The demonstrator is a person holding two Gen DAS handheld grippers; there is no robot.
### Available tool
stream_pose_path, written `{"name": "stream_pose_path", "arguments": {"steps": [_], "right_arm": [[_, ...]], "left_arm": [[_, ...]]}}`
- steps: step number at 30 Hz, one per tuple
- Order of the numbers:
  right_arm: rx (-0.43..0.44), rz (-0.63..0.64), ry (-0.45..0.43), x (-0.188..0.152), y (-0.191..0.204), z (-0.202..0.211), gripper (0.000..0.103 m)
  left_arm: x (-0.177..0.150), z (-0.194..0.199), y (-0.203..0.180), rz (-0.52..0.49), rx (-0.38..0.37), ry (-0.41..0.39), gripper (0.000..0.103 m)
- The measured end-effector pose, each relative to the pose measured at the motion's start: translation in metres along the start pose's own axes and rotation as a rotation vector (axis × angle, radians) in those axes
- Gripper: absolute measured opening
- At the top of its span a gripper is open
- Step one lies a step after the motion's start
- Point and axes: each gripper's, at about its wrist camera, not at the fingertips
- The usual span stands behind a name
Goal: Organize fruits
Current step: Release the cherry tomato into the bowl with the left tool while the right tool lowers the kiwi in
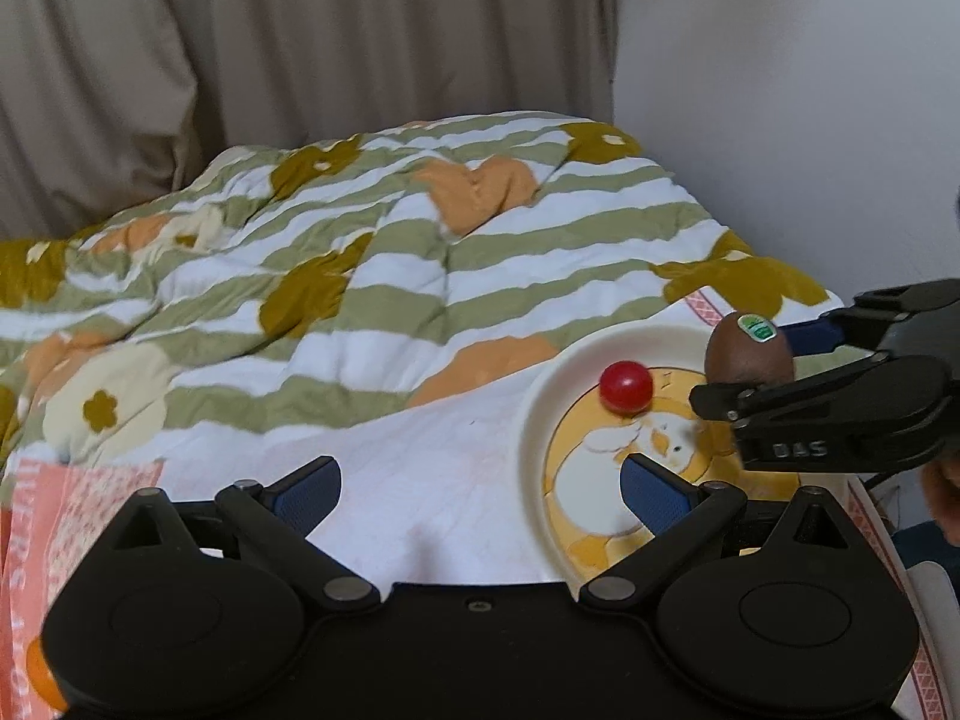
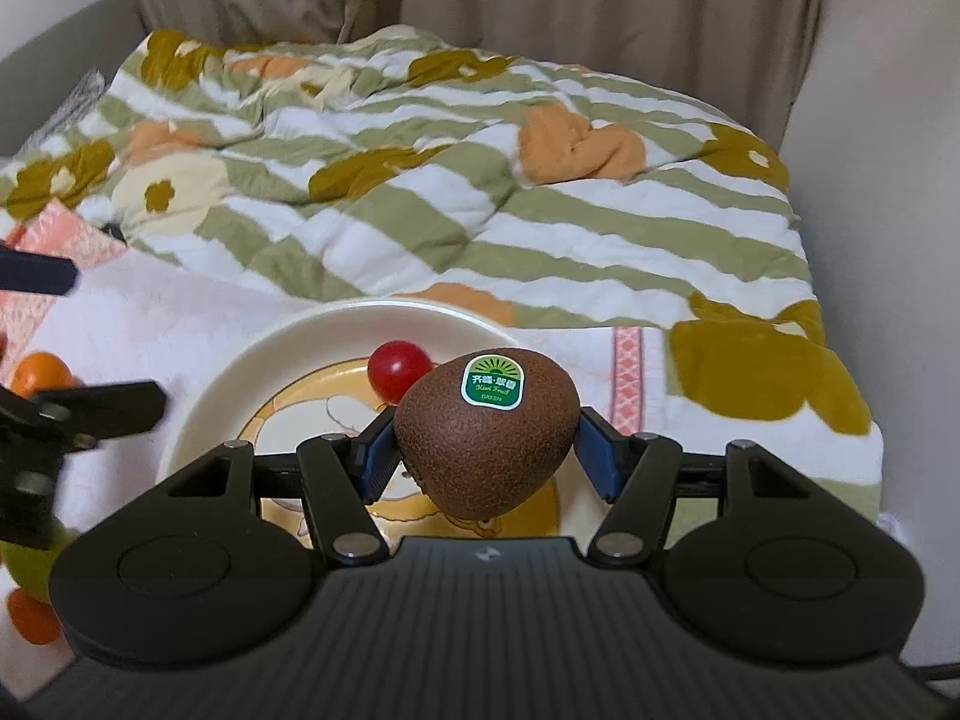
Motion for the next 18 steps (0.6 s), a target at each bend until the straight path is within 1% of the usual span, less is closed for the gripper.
{"name": "stream_pose_path", "arguments": {"steps": [8,14,15,17,18], "right_arm": [[-0.031,0.049,0.016,-0.006,0.012,-0.024,0.077],[-0.042,0.082,0.022,-0.012,0.017,-0.032,0.077],[-0.044,0.091,0.021,-0.013,0.018,-0.032,0.079],[-0.065,0.116,-0.007,-0.014,0.021,-0.027,0.089],[-0.072,0.131,-0.019,-0.013,0.024,-0.024,0.103]], "left_arm": [[-0.012,0.006,0.011,0.048,0.000,0.015,0.101],[-0.016,0.008,0.014,0.077,-0.005,0.011,0.101],[-0.016,0.009,0.014,0.081,-0.005,0.011,0.101],[-0.017,0.011,0.015,0.087,-0.007,0.010,0.101],[-0.017,0.013,0.015,0.091,-0.007,0.009,0.101]]}}
Point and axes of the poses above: each gripper's, at about its wrist camera, not at the fingertips, and z roughly against the way its jaws point, y to its left, x to its top, and after that the axes turned 2 degrees about -y, right-handed
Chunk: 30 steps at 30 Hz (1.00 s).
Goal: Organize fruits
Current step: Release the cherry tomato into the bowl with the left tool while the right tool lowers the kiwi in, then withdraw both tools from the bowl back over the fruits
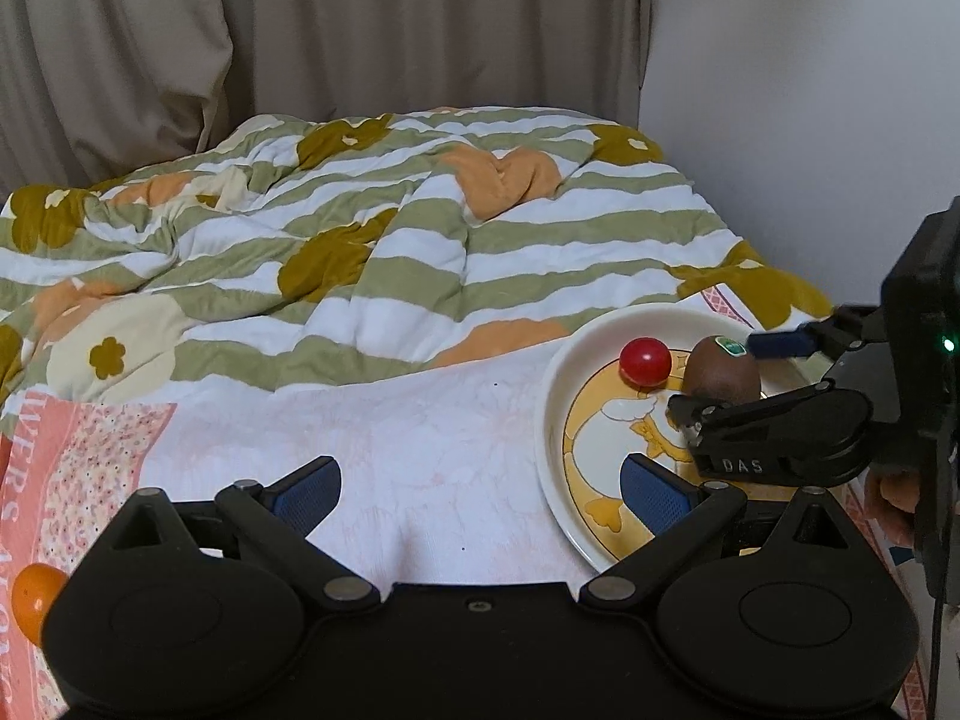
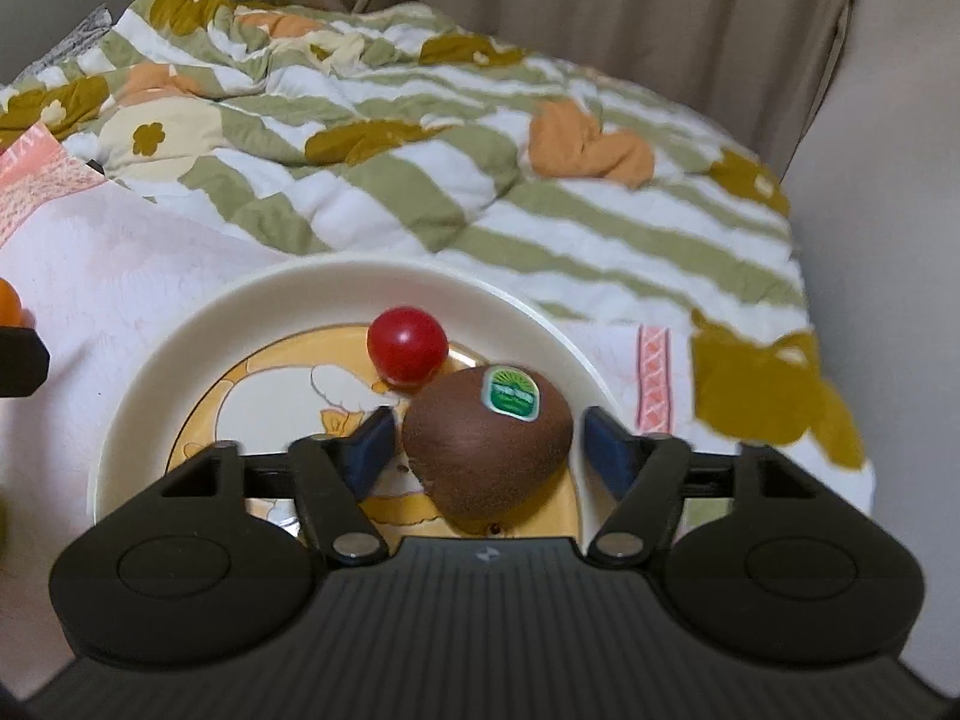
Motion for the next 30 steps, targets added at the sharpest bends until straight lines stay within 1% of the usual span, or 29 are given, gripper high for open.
{"name": "stream_pose_path", "arguments": {"steps": [2,3,8,13,17,19,21,25,30], "right_arm": [[-0.046,0.025,-0.033,0.000,0.004,0.009,0.103],[-0.053,0.030,-0.048,-0.001,0.004,0.015,0.103],[-0.021,-0.037,-0.047,-0.001,-0.008,0.041,0.103],[-0.015,-0.105,-0.076,0.000,-0.021,0.091,0.103],[-0.006,-0.125,-0.101,-0.005,-0.021,0.135,0.103],[0.005,-0.126,-0.117,-0.009,-0.017,0.155,0.103],[0.020,-0.126,-0.124,-0.013,-0.012,0.173,0.103],[0.057,-0.122,-0.132,-0.020,0.005,0.201,0.103],[0.087,-0.122,-0.142,-0.030,0.036,0.229,0.103]], "left_arm": [[-0.001,0.005,0.000,0.006,0.001,-0.004,0.101],[-0.001,0.008,-0.001,0.008,0.002,-0.008,0.101],[-0.004,0.035,-0.006,0.018,0.043,-0.033,0.101],[-0.012,0.073,-0.012,0.038,0.071,-0.071,0.101],[-0.027,0.110,-0.014,0.081,0.063,-0.099,0.101],[-0.037,0.130,-0.013,0.108,0.057,-0.127,0.101],[-0.046,0.148,-0.013,0.126,0.086,-0.146,0.101],[-0.065,0.182,-0.007,0.140,0.177,-0.188,0.101],[-0.094,0.217,0.014,0.184,0.253,-0.223,0.101]]}}
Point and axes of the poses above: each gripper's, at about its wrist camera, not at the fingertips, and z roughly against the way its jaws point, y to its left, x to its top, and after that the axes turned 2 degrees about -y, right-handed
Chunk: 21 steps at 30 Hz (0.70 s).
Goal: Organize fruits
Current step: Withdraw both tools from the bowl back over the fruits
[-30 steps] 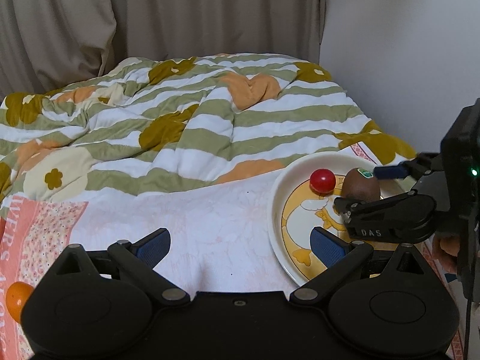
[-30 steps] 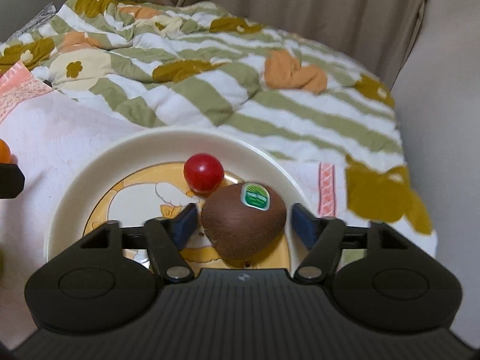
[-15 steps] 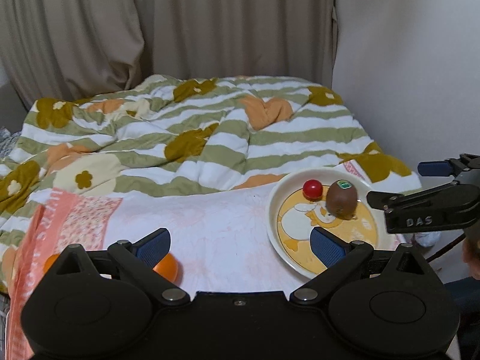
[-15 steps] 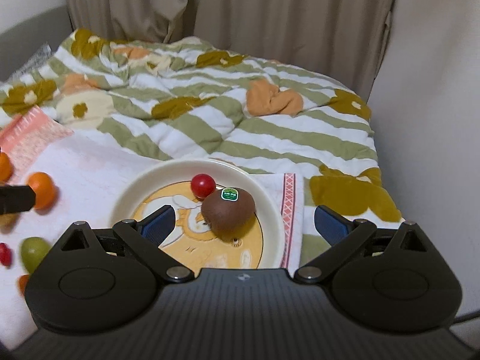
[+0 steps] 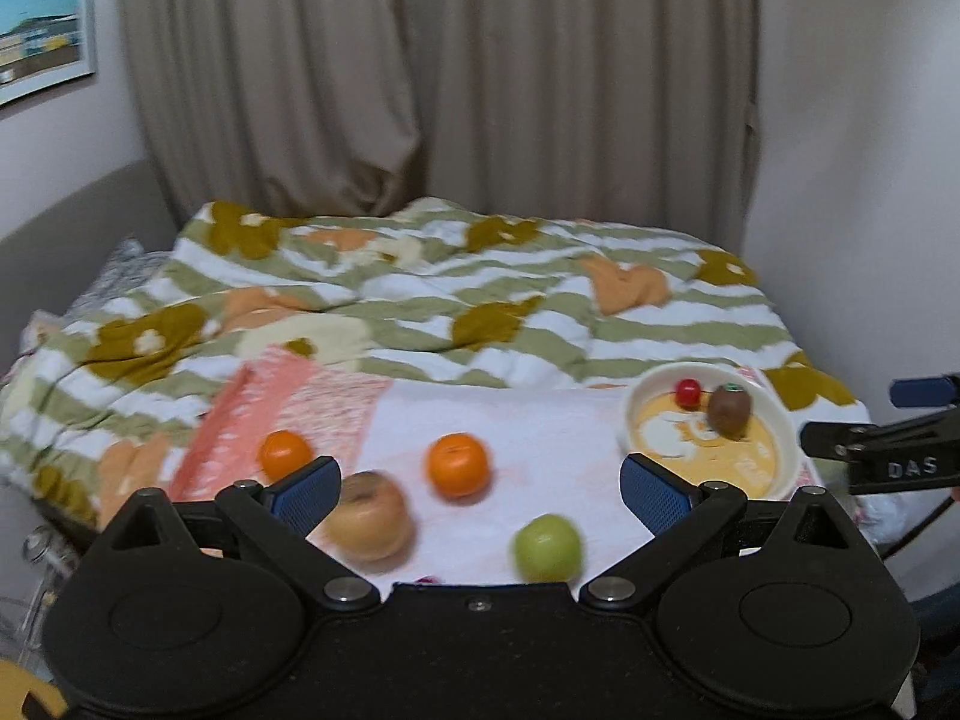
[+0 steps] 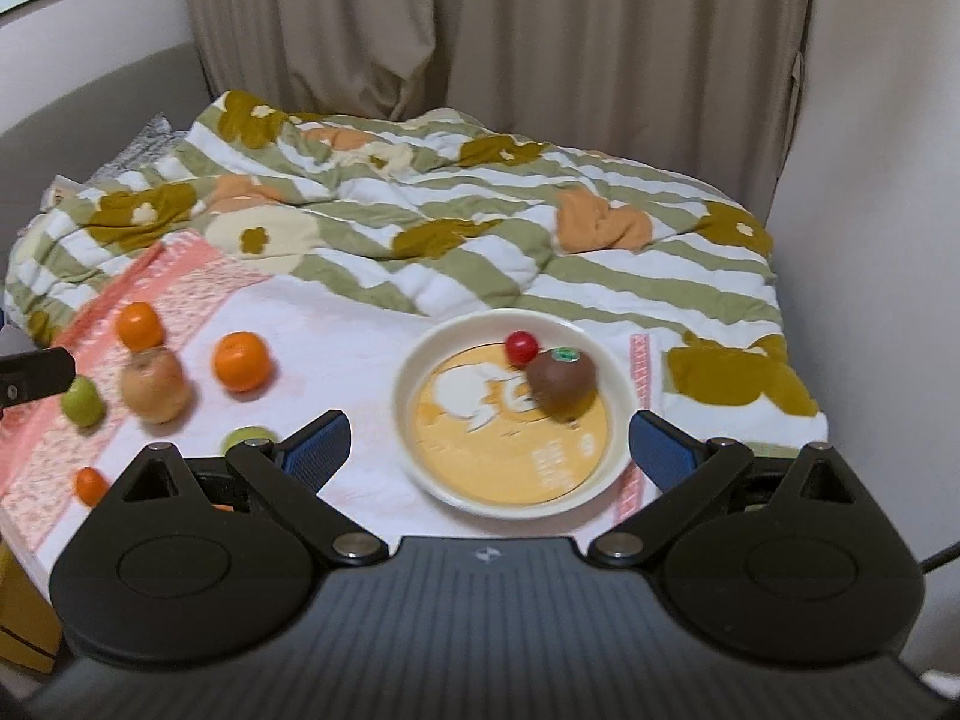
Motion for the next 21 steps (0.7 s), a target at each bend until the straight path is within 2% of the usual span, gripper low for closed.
{"name": "stream_pose_path", "arguments": {"steps": [5,8,15,21], "right_arm": [[0.028,-0.038,0.006,-0.010,0.033,0.013,0.103],[0.021,-0.048,0.009,-0.016,0.055,0.019,0.103],[-0.046,-0.097,0.009,-0.027,0.106,0.025,0.103],[-0.094,-0.122,0.020,-0.033,0.155,0.020,0.103]], "left_arm": [[-0.018,0.016,0.039,-0.008,0.057,-0.015,0.101],[-0.025,0.019,0.063,-0.015,0.066,-0.011,0.101],[-0.044,0.017,0.127,-0.005,0.026,-0.008,0.101],[-0.054,-0.003,0.163,-0.050,-0.032,0.010,0.101]]}}
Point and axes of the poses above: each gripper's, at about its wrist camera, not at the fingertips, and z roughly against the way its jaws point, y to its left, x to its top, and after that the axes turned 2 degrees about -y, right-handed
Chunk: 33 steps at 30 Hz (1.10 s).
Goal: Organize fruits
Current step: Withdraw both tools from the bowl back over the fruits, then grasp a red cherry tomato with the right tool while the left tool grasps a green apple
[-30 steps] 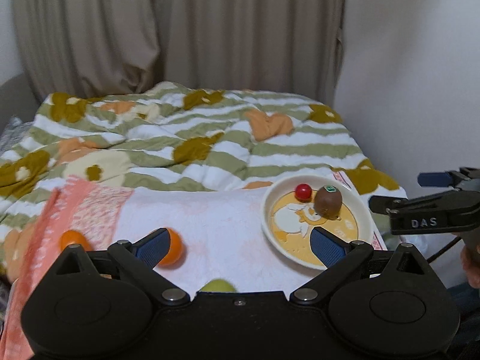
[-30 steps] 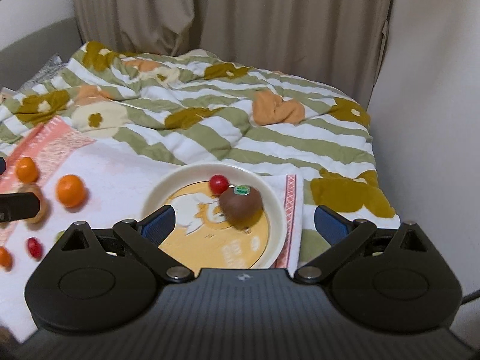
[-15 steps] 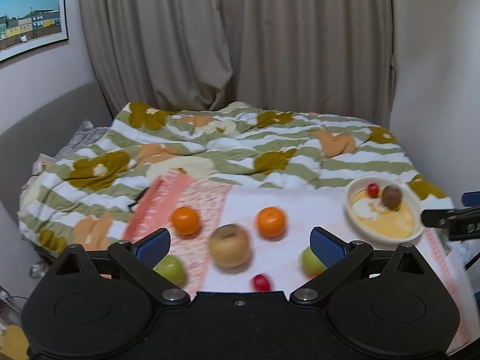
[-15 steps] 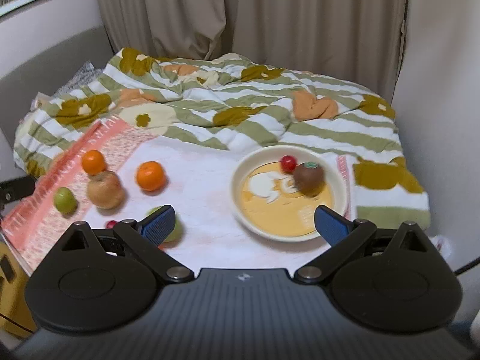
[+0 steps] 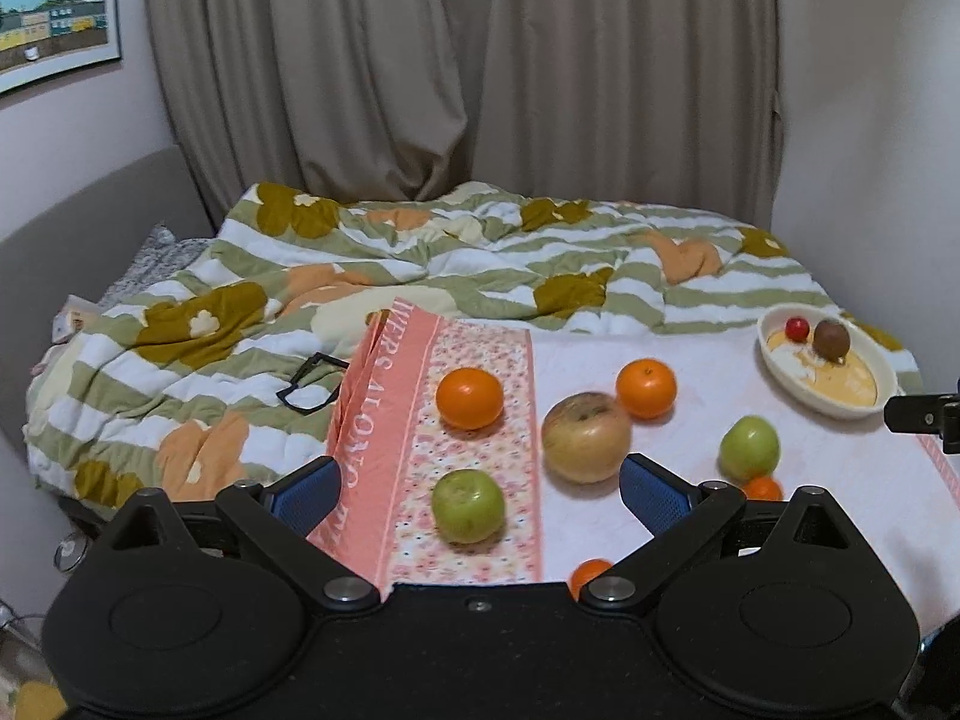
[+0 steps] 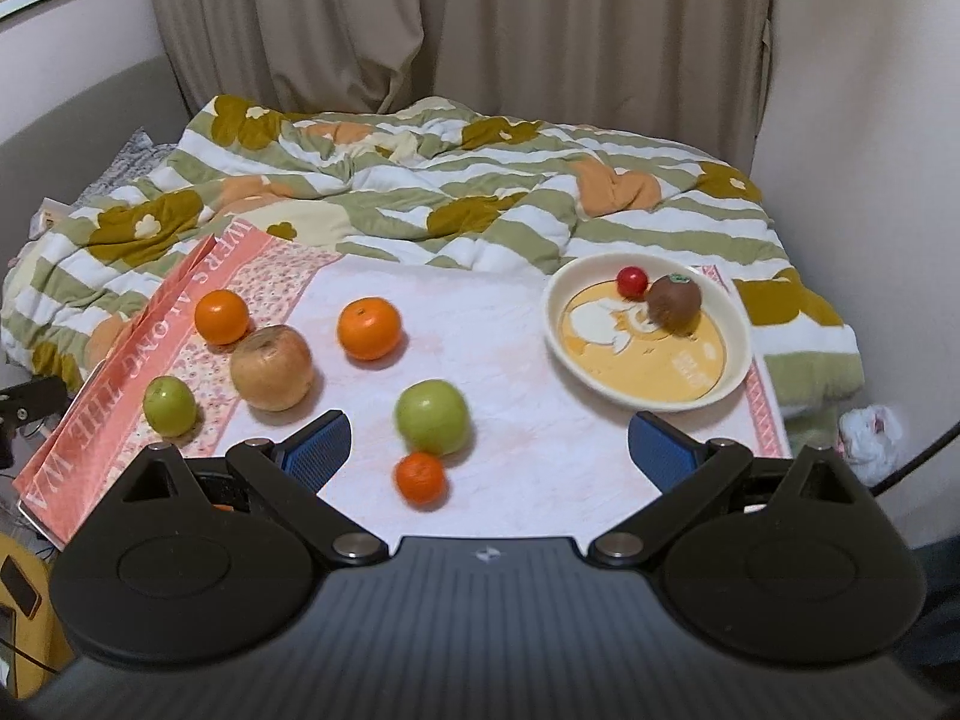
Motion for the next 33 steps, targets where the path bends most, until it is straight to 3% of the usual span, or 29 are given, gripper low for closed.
{"name": "stream_pose_path", "arguments": {"steps": [9,14,22,33], "right_arm": [[-0.013,-0.078,0.034,-0.020,0.050,-0.034,0.103],[-0.023,-0.032,0.071,-0.034,0.072,-0.060,0.103],[0.052,-0.087,0.126,-0.043,0.084,-0.099,0.103],[0.104,-0.119,0.191,-0.043,0.092,-0.137,0.085]], "left_arm": [[-0.016,-0.055,0.039,-0.059,-0.082,0.070,0.101],[-0.026,-0.085,0.049,-0.066,-0.106,0.110,0.101],[-0.033,-0.120,0.046,-0.104,-0.142,0.158,0.099],[-0.038,-0.159,0.036,-0.126,-0.185,0.225,0.085]]}}
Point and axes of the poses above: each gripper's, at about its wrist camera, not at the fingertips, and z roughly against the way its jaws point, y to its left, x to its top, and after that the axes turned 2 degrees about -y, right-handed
